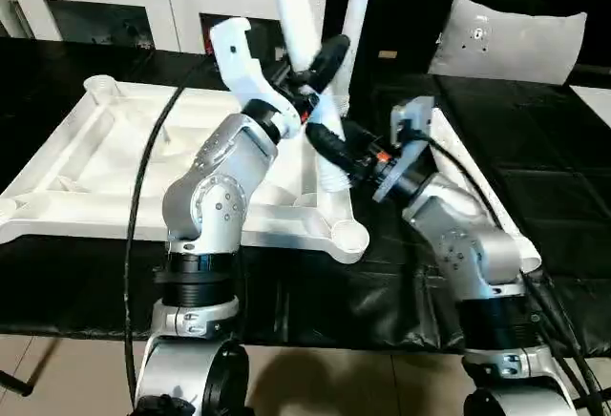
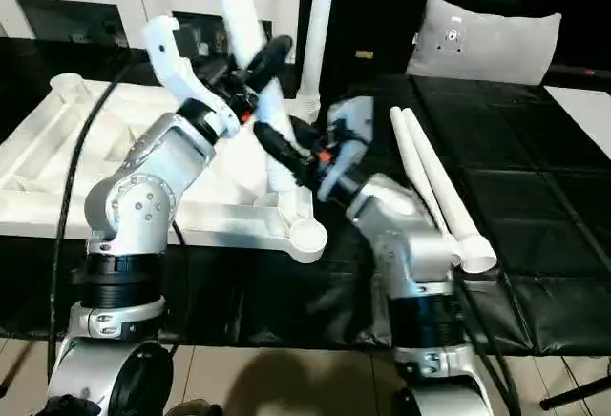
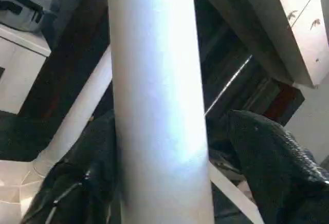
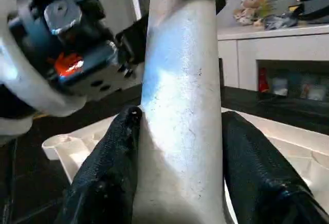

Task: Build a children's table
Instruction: Pick table leg

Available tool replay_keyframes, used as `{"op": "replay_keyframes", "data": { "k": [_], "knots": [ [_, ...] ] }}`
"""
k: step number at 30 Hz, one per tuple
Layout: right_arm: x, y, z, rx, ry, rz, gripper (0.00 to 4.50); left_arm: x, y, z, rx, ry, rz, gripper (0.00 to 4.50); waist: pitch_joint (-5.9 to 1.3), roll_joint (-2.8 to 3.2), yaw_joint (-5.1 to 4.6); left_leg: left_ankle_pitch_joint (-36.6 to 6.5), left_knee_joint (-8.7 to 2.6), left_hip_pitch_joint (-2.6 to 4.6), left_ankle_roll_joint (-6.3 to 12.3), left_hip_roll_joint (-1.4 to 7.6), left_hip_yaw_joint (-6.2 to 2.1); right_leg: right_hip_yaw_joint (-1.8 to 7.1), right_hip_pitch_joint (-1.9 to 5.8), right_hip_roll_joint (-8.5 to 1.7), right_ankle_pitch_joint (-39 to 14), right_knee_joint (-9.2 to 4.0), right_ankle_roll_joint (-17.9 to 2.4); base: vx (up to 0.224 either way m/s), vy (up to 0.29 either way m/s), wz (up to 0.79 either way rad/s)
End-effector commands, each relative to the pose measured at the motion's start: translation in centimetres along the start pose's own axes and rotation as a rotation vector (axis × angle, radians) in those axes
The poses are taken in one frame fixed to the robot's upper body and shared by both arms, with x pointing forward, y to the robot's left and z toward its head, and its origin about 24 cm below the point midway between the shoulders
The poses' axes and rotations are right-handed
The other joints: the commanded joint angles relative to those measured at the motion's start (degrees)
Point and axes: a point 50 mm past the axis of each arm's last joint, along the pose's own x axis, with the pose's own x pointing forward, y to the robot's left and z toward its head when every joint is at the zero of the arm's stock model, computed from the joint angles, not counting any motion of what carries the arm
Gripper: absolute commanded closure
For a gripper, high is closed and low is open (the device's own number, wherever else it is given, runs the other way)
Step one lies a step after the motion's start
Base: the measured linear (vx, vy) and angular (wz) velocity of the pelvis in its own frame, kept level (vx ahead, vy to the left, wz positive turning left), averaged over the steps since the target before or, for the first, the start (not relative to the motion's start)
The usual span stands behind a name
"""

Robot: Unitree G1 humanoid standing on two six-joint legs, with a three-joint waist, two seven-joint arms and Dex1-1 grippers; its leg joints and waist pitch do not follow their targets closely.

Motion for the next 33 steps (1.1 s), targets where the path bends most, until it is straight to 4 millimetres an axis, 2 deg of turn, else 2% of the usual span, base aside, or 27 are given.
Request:
{"op": "replay_keyframes", "data": {
  "k": [1, 5, 14, 25, 26, 27, 30, 33],
  "knots": [
    [-0.1, 0.0, 0.2, -0.022, -0.007, 0.006, 2.57, 0.3, -0.7, 0.2, -0.009, -0.009, -0.026, 1.34, -3.99, 0.04, 0.0, -6.83, -3.46, 1.77, 0.38, 3.5, -1.82, 2.53, 2.39, -5.07, -1.68, -3.55, -10.27, 0.0, 0.0, 0.0],
    [0.0, 0.1, 0.0, -0.028, -0.01, 0.01, 2.57, 0.3, -1.0, -0.1, -0.017, 0.0, -0.043, 1.7, -3.92, 0.05, -0.04, -7.81, -3.52, 1.8, 0.16, 3.54, -1.85, 2.55, 2.34, -5.03, -3.3, -3.66, -10.26, 0.0, 0.0, 0.0],
    [0.0, 0.1, -0.1, -0.027, -0.016, 0.012, 2.57, 0.2, -0.9, -0.2, -0.037, -0.007, -0.04, 2.56, -4.08, 0.1, -0.03, -6.67, -3.36, 1.77, 0.76, 3.51, -1.85, 2.53, 2.43, -4.97, -0.96, -3.39, -10.64, 0.0, 0.0, 0.0],
    [-0.1, 0.0, -0.3, -0.059, 0.001, -0.002, 2.57, 0.2, -0.6, -0.5, -0.029, 0.008, -0.029, 2.65, -4.02, 0.17, -0.04, -7.46, -3.4, 1.81, 0.37, 3.53, -1.87, 2.53, 2.42, -4.99, -2.18, -3.52, -10.53, 0.0, 0.0, 0.0],
    [-0.1, -0.2, -0.4, -0.04, 0.01, -0.004, 2.01, 0.2, -0.4, -0.5, -0.019, 0.01, -0.023, 2.65, -4.07, 0.16, -0.04, -7.35, -3.37, 1.84, 0.46, 3.51, -1.86, 2.53, 2.41, -4.95, -1.7, -3.46, -10.57, 0.0, 0.0, 0.0],
    [-0.2, -0.3, -0.5, -0.037, 0.016, -0.013, 1.87, 0.2, -0.2, -0.4, -0.015, 0.01, -0.019, 2.65, -4.07, 0.15, -0.05, -7.29, -3.36, 1.84, 0.51, 3.5, -1.85, 2.54, 2.41, -4.95, -1.54, -3.44, -10.61, 0.0, 0.0, 0.0],
    [-0.4, -0.3, -0.7, 0.006, 0.032, 0.016, 1.79, 0.1, 0.2, -0.1, 0.005, 0.011, -0.006, 2.65, -4.05, 0.03, -0.04, -7.25, -3.37, 1.81, 0.81, 3.46, -1.84, 2.54, 2.48, -4.93, -1.61, -3.45, -10.62, 0.0, 0.0, 0.0],
    [-0.8, -0.5, -0.4, -0.007, 0.041, 0.027, 1.53, -0.1, 0.8, 0.2, 0.037, 0.025, 0.0, 2.65, -4.11, 0.17, 0.03, -6.75, -3.36, 1.8, 0.6, 3.49, -1.92, 2.46, 2.5, -4.92, -1.4, -3.33, -10.48, 0.0, 0.0, 0.0]
  ]
}}
